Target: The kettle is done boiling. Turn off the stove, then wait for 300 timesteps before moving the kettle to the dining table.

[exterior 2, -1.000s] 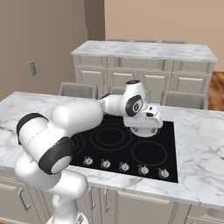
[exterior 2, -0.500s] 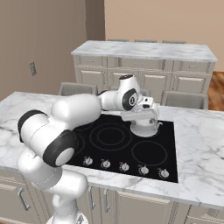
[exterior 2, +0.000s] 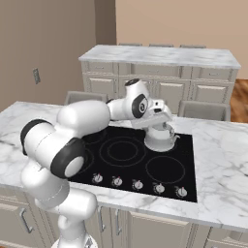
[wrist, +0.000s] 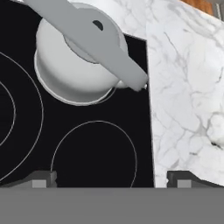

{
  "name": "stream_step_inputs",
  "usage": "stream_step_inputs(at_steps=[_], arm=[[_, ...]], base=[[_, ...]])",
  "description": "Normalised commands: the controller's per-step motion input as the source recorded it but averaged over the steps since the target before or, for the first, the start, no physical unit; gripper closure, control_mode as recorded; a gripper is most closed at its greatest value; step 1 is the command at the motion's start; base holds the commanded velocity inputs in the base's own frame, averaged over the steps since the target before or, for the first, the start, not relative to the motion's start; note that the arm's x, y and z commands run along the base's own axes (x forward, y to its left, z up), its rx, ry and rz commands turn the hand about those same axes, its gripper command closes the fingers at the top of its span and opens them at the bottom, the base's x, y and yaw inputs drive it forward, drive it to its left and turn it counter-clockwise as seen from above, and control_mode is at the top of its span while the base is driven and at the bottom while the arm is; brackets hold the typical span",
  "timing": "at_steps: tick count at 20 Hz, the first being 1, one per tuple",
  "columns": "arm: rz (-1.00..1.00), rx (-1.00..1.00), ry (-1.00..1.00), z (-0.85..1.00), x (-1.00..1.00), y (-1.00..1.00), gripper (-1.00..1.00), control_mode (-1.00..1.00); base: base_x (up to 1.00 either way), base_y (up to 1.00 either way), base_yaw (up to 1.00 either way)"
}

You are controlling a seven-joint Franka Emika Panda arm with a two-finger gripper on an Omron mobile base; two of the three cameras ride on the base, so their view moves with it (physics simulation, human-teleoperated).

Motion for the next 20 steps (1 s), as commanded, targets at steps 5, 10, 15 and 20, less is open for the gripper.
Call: stream_step_inputs(at_steps=[5, 10, 15, 20], arm=[[0.11, -0.05, -0.04, 0.00, 0.33, 0.08, -1.00, -1.00], [0.10, -0.04, -0.02, 0.00, 0.38, 0.04, -1.00, -1.00], [0.10, 0.00, 0.00, -0.01, 0.47, 0.01, -1.00, -1.00], [0.10, 0.00, 0.00, -0.04, 0.52, 0.00, -1.00, -1.00]], base=[[0.00, 0.00, 0.00], [0.00, 0.00, 0.00], [0.00, 0.00, 0.00], [0.00, 0.00, 0.00]])
